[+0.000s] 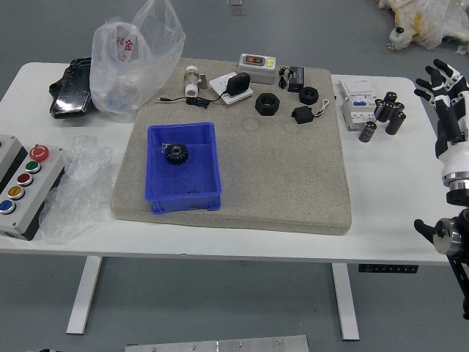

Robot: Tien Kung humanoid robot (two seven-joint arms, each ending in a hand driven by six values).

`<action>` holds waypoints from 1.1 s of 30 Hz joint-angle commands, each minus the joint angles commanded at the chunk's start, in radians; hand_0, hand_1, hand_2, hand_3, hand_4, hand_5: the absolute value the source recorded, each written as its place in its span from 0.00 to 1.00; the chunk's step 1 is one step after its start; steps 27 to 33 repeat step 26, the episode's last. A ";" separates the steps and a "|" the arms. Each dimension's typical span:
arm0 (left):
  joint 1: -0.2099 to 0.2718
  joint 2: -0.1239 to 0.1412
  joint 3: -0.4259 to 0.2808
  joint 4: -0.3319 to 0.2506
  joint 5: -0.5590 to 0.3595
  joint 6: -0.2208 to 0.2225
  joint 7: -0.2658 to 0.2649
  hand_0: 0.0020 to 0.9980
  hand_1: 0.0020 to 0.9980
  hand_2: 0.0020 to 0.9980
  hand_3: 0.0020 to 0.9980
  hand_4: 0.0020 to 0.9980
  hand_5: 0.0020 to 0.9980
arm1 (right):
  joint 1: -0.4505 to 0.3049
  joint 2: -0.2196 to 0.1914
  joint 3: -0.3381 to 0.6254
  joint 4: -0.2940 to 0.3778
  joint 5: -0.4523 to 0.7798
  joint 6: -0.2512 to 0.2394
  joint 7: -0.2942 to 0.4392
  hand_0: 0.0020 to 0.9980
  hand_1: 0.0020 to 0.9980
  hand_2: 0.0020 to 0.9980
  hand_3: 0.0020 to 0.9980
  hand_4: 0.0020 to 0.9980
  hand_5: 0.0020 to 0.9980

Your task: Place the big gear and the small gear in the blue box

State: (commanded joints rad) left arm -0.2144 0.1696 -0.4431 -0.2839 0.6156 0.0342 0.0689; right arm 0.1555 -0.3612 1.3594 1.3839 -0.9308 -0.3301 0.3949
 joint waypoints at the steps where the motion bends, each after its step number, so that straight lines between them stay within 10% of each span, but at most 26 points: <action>1: 0.000 -0.001 0.003 0.000 -0.004 0.000 -0.001 0.68 0.37 0.45 0.70 0.67 0.31 | -0.002 -0.001 0.002 -0.001 0.000 0.000 0.000 0.69 0.70 0.78 0.78 0.85 0.65; 16: 0.002 -0.010 0.002 0.003 -0.006 -0.002 0.019 0.61 0.20 0.21 0.65 0.67 0.32 | -0.011 -0.003 0.025 -0.013 -0.012 -0.006 -0.007 0.68 0.69 0.77 0.76 0.85 0.65; 33: 0.001 -0.012 -0.013 0.007 0.019 -0.006 0.064 0.61 0.19 0.19 0.65 0.67 0.32 | -0.018 0.009 0.044 -0.022 -0.005 -0.006 -0.005 0.68 0.69 0.77 0.76 0.85 0.65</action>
